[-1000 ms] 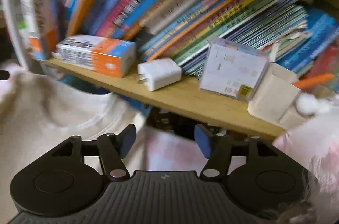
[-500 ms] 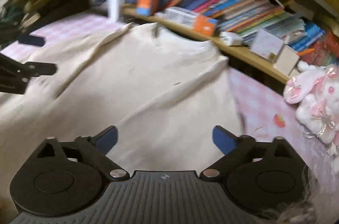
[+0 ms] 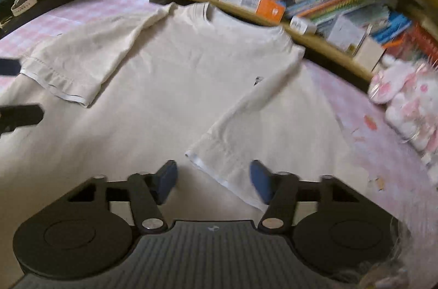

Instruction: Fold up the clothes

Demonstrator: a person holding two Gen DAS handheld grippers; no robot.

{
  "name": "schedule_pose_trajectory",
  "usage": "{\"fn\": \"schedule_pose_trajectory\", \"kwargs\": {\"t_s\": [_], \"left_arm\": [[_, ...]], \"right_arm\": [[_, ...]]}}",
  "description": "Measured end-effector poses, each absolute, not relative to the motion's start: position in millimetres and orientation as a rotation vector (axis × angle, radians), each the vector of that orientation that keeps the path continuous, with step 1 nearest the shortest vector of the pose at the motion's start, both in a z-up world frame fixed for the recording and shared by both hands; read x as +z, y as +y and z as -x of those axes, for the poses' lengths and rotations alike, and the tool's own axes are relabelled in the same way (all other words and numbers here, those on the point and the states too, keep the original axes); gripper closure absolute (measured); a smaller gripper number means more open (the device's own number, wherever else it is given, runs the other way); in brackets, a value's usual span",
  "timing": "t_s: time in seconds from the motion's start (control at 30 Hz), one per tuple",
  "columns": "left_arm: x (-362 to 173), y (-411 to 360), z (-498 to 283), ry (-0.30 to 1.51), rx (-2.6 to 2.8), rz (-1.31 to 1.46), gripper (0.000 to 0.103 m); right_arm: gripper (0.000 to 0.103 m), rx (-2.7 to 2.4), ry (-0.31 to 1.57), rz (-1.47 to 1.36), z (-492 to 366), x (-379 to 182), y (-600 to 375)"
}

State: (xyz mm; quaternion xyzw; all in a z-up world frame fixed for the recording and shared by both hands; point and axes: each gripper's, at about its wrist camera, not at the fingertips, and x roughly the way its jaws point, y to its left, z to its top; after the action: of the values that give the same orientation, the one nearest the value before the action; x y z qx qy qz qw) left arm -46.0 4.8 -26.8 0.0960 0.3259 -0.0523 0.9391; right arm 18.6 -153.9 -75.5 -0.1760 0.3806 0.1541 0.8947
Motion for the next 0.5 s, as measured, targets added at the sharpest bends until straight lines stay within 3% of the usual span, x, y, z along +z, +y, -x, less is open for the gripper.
{"fn": "schedule_pose_trajectory", "kwargs": {"t_s": [0.1, 0.17, 0.2, 0.5], "left_arm": [[-31, 4, 46, 0.689, -0.093, -0.195, 0.033], [-35, 4, 45, 0.711, -0.071, -0.202, 0.033], [-37, 4, 44, 0.721, -0.057, -0.205, 0.033], [-31, -10, 44, 0.751, 0.096, -0.209, 0.033]], "right_arm": [[0.060, 0.323, 0.796, 0.306, -27, -78, -158], [0.090, 0.325, 0.796, 0.289, -33, -77, -162], [0.094, 0.323, 0.793, 0.279, -36, -74, -166], [0.095, 0.106, 0.667, 0.266, -109, -4, -297]]}}
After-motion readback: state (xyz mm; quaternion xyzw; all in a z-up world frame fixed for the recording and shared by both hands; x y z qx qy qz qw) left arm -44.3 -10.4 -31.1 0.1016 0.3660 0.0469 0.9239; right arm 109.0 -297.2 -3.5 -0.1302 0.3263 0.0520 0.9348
